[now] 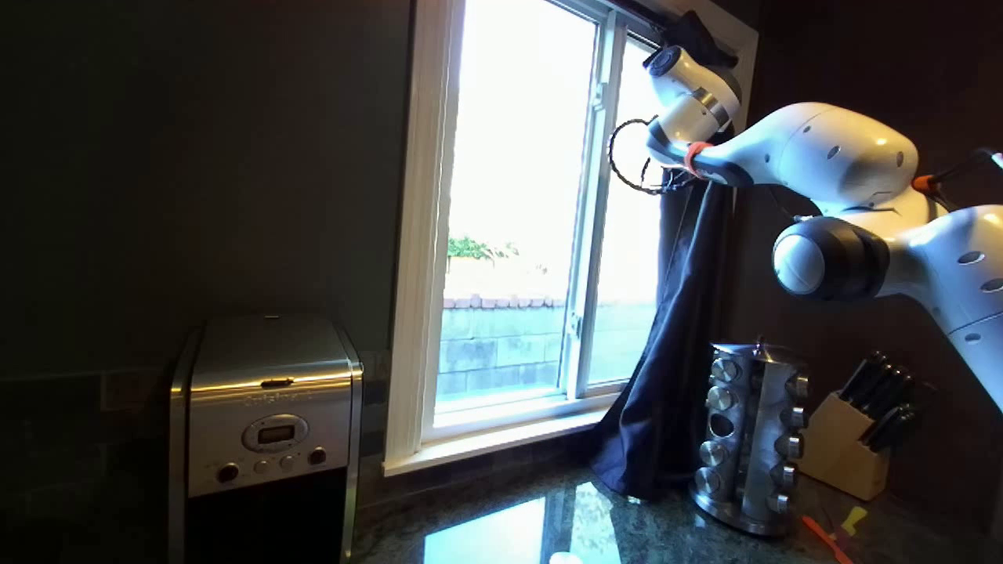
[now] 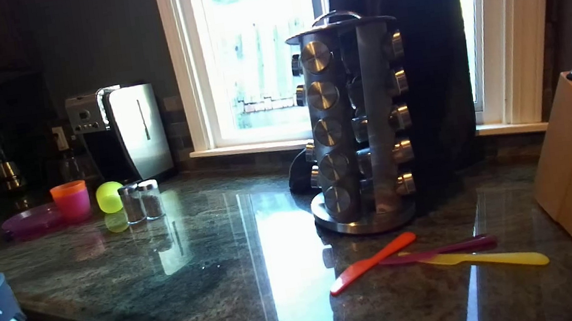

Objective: Move the curtain to the right

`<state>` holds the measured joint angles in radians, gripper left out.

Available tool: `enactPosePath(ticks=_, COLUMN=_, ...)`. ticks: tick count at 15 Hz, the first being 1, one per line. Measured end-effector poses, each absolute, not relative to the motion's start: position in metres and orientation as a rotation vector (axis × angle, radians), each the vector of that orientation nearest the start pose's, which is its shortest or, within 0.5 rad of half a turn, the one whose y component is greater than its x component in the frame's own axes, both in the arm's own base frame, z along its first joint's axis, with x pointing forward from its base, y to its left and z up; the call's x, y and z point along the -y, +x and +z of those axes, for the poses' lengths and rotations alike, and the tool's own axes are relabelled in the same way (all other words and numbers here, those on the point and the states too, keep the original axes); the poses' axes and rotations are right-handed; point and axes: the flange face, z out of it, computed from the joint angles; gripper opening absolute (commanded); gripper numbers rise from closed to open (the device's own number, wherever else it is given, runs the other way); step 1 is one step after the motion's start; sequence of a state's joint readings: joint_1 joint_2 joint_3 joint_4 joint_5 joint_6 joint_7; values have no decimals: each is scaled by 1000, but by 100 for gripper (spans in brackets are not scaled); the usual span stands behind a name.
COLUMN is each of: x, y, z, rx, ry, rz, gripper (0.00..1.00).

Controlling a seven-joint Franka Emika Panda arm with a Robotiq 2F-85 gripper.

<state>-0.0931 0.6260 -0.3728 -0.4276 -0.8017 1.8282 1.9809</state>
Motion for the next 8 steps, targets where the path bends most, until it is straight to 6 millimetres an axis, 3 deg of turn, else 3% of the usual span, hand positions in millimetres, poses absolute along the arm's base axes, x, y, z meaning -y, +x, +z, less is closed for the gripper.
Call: enactPosePath(ticks=8, x=231, y=609, z=839, rx=-2494, ry=-792, rz=-2018, gripper=1)
